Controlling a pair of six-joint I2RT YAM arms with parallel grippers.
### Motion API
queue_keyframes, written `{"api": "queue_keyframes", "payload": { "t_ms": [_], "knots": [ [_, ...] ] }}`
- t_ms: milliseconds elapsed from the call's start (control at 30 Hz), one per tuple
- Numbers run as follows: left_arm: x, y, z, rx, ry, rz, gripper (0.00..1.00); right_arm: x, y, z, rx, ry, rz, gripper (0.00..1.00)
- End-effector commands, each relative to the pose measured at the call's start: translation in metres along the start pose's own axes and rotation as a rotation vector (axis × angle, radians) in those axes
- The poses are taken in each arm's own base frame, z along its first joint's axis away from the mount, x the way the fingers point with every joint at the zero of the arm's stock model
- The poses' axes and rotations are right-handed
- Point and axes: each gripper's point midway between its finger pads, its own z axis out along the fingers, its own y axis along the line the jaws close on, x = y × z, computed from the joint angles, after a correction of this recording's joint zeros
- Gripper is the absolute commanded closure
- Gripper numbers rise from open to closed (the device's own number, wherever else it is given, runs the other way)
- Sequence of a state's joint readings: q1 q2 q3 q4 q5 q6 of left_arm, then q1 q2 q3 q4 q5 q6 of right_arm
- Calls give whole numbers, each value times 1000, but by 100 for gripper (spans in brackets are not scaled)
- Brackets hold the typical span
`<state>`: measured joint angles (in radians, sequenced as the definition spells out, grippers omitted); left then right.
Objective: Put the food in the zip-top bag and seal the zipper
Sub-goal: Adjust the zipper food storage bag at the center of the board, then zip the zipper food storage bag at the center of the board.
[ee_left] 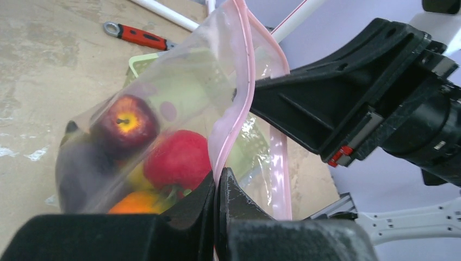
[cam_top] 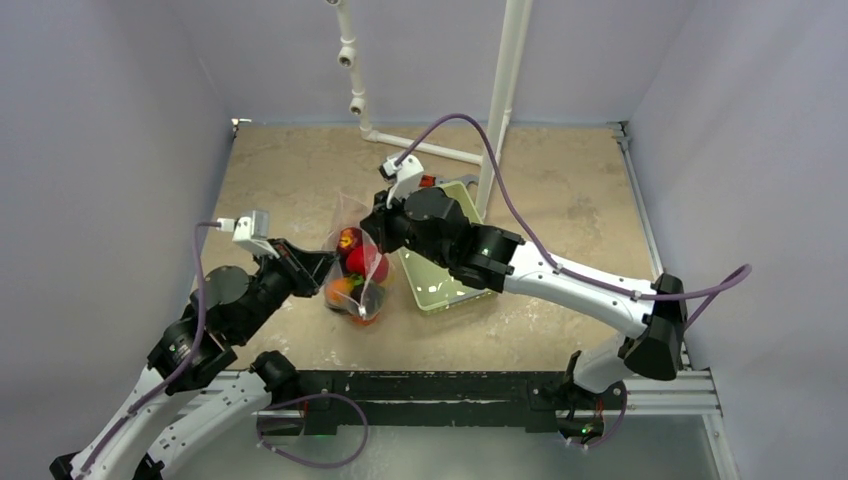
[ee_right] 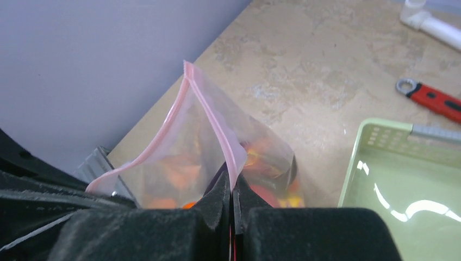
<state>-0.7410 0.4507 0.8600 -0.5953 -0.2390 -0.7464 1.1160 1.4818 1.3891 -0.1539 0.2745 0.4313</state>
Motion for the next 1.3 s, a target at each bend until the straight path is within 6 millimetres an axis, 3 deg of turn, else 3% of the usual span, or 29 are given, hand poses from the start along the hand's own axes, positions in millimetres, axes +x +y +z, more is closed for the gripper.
{"api": "queue_keyframes", "payload": {
  "t_ms": [0,267,433,567,700,767,933,1067,1267],
  "knots": [
    [-20,-22,-13,103,-79,-123,100,-33,15,5,-41,-60,-102,100],
    [-3,3,-14,61,-116,-263,100,-8,27,30,-132,2,-227,100],
    [9,18,-9,20,-112,-287,100,12,19,41,-116,45,-267,99],
    [9,22,-9,-8,-116,-272,100,3,18,39,-96,10,-252,84],
    [4,27,-14,-29,-136,-266,100,-16,18,25,-83,-40,-206,50],
    [0,29,-17,-37,-150,-266,100,-23,20,14,-91,-56,-180,42],
    [-1,33,-21,-46,-162,-267,100,-20,18,-10,-101,-56,-101,33],
    [1,35,-20,-54,-161,-266,100,-20,24,-37,-175,-85,-52,34],
    [-3,35,-23,-55,-173,-266,100,6,48,-76,-288,-61,-16,34]
  ]
}}
